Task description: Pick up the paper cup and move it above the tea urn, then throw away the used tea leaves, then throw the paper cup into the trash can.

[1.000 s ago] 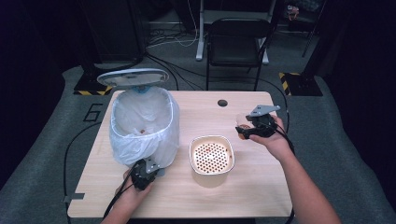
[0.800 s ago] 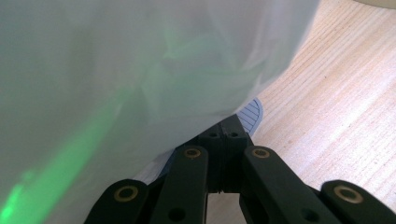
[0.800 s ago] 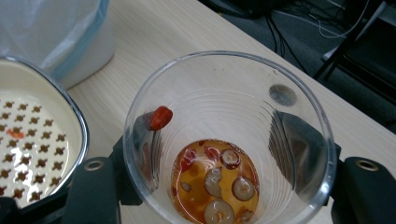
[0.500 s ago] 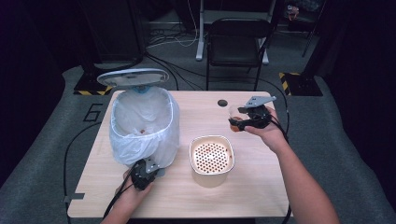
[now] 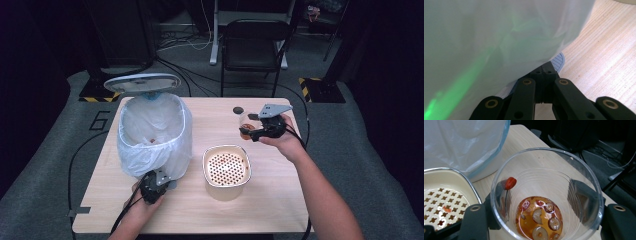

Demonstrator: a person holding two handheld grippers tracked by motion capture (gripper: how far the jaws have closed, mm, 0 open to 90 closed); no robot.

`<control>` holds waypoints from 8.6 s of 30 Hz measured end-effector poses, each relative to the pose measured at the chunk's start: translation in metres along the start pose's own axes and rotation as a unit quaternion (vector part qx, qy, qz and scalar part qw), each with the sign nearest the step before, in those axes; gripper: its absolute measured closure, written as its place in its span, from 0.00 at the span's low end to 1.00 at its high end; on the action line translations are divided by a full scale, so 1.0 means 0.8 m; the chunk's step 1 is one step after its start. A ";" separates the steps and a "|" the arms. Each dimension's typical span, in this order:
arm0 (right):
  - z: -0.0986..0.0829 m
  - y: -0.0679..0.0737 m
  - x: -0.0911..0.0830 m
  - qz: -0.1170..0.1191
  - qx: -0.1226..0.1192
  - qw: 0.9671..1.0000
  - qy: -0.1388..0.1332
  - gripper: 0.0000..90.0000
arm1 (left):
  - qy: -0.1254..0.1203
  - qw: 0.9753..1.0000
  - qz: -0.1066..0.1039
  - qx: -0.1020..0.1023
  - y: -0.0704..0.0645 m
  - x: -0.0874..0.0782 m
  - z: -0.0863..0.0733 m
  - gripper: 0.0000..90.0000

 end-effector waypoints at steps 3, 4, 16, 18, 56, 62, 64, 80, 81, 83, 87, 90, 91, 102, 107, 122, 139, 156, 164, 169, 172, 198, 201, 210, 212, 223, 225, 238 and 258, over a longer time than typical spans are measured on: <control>0.003 0.005 -0.001 0.000 -0.022 1.000 -0.008 0.39 | 0.001 1.000 0.000 0.002 0.000 0.000 0.000 1.00; 0.004 0.008 -0.002 -0.001 -0.030 0.999 -0.011 0.39 | 0.001 1.000 0.000 0.002 0.001 0.000 0.000 1.00; 0.024 0.031 -0.013 -0.010 -0.102 0.995 -0.018 0.39 | -0.001 1.000 -0.001 0.002 0.002 0.000 0.000 1.00; 0.025 0.032 -0.014 -0.013 -0.106 0.994 -0.020 0.39 | -0.002 1.000 0.000 -0.003 0.001 0.000 -0.001 1.00; 0.020 0.082 -0.009 -0.094 -0.304 0.948 0.002 0.40 | -0.002 1.000 0.001 -0.005 0.001 0.000 -0.001 1.00; 0.014 0.094 -0.011 -0.128 -0.357 0.925 0.014 0.40 | 0.004 1.000 0.001 -0.001 0.001 -0.001 -0.001 1.00; 0.012 0.101 -0.012 -0.144 -0.374 0.916 0.018 0.40 | 0.004 1.000 0.001 0.000 0.001 -0.001 -0.001 1.00; 0.006 0.146 -0.004 -0.237 -0.533 0.809 0.067 0.41 | 0.001 1.000 0.003 -0.005 0.000 0.000 -0.001 1.00; 0.006 0.149 -0.003 -0.241 -0.541 0.802 0.069 0.41 | 0.001 1.000 0.004 -0.003 0.000 0.000 -0.001 1.00; 0.005 0.153 0.000 -0.248 -0.554 0.791 0.077 0.41 | 0.001 1.000 0.002 -0.001 0.001 0.000 -0.001 1.00; 0.003 0.162 0.005 -0.267 -0.578 0.766 0.092 0.41 | 0.001 1.000 0.003 0.000 0.000 0.000 -0.001 1.00; 0.001 0.161 0.009 -0.277 -0.588 0.754 0.101 0.41 | 0.001 1.000 0.004 -0.001 0.000 0.000 -0.001 1.00; 0.001 0.159 0.009 -0.285 -0.593 0.746 0.108 0.41 | 0.001 1.000 0.004 0.000 0.000 0.000 -0.001 1.00; -0.005 0.153 0.009 -0.356 -0.652 0.654 0.143 0.42 | 0.001 1.000 0.004 0.000 0.000 0.000 -0.001 1.00; -0.011 0.167 0.015 -0.360 -0.694 0.607 0.141 0.42 | 0.002 1.000 0.005 0.001 0.000 -0.001 -0.001 1.00; -0.010 0.167 0.014 -0.371 -0.703 0.588 0.152 0.42 | 0.001 1.000 0.004 0.000 0.000 0.000 0.000 1.00; -0.006 0.169 0.015 -0.371 -0.708 0.583 0.148 0.42 | 0.001 1.000 0.004 -0.003 -0.001 0.000 0.000 1.00; -0.004 0.169 0.013 -0.375 -0.706 0.584 0.142 0.42 | 0.001 1.000 0.005 -0.006 -0.001 0.000 0.000 1.00; -0.001 0.174 0.011 -0.369 -0.692 0.611 0.112 0.42 | 0.001 1.000 0.005 -0.003 -0.001 0.000 0.000 1.00; 0.018 0.173 -0.004 -0.342 -0.669 0.651 0.112 0.42 | 0.001 1.000 0.006 -0.004 -0.002 0.000 0.000 1.00; 0.028 0.166 -0.014 -0.296 -0.614 0.725 0.104 0.42 | 0.002 1.000 0.006 -0.003 -0.002 0.000 0.000 1.00; 0.068 0.100 -0.043 -0.058 -0.262 0.961 0.065 0.42 | 0.000 1.000 0.004 -0.008 0.000 0.000 0.000 1.00; 0.066 0.093 -0.038 -0.037 -0.242 0.967 0.068 0.42 | 0.001 1.000 0.001 -0.013 -0.001 0.000 0.000 1.00; 0.071 0.078 -0.037 0.025 -0.145 0.986 0.083 0.42 | 0.001 1.000 0.002 -0.005 0.001 0.000 0.000 1.00; 0.076 0.075 -0.041 0.038 -0.128 0.988 0.075 0.42 | 0.001 1.000 0.002 -0.004 0.001 0.000 0.000 1.00; 0.115 0.086 -0.069 0.063 -0.057 0.994 0.064 0.42 | 0.003 1.000 0.004 -0.003 0.001 0.000 0.000 1.00; 0.123 0.092 -0.074 0.066 -0.053 0.994 0.064 0.42 | 0.002 1.000 0.004 -0.005 0.001 0.000 0.000 1.00; 0.163 0.108 -0.069 0.084 -0.043 0.994 0.060 0.42 | 0.002 1.000 -0.003 -0.005 0.002 0.000 -0.001 1.00; 0.216 0.121 -0.065 0.100 -0.031 0.993 0.053 0.42 | 0.001 1.000 -0.002 -0.013 0.000 0.000 0.000 1.00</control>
Point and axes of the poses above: each handheld gripper's, and its own axes: x roughly forward along the jaws, z roughly out of its top, y roughly to its left, the point moved 2 cm from there along x, roughly forward along the jaws, and after that the axes turned 14 degrees about y, right-handed, at the moved point
